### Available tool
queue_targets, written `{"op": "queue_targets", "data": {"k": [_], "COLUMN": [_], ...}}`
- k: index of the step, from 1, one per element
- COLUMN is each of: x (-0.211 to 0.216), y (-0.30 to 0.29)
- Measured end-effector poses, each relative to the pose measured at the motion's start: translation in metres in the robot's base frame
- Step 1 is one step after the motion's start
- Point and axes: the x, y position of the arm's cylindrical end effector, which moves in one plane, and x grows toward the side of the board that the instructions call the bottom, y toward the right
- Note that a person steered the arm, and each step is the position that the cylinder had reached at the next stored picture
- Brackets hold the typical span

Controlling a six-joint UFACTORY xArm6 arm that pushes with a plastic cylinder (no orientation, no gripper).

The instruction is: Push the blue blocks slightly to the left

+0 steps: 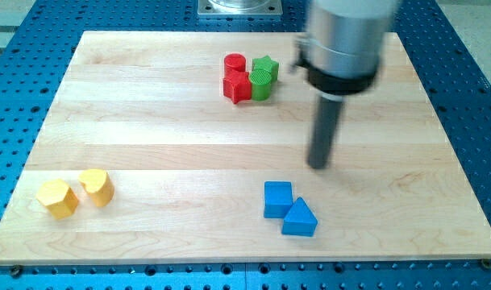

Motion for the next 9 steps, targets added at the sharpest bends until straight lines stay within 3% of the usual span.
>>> {"op": "queue_targets", "data": {"k": [1, 2, 5, 7, 8, 9], "x": [0.069, 0.108, 0.077, 0.07, 0.081, 0.111], "y": [0.03, 0.009, -0.043, -0.037, 0.02, 0.01]}}
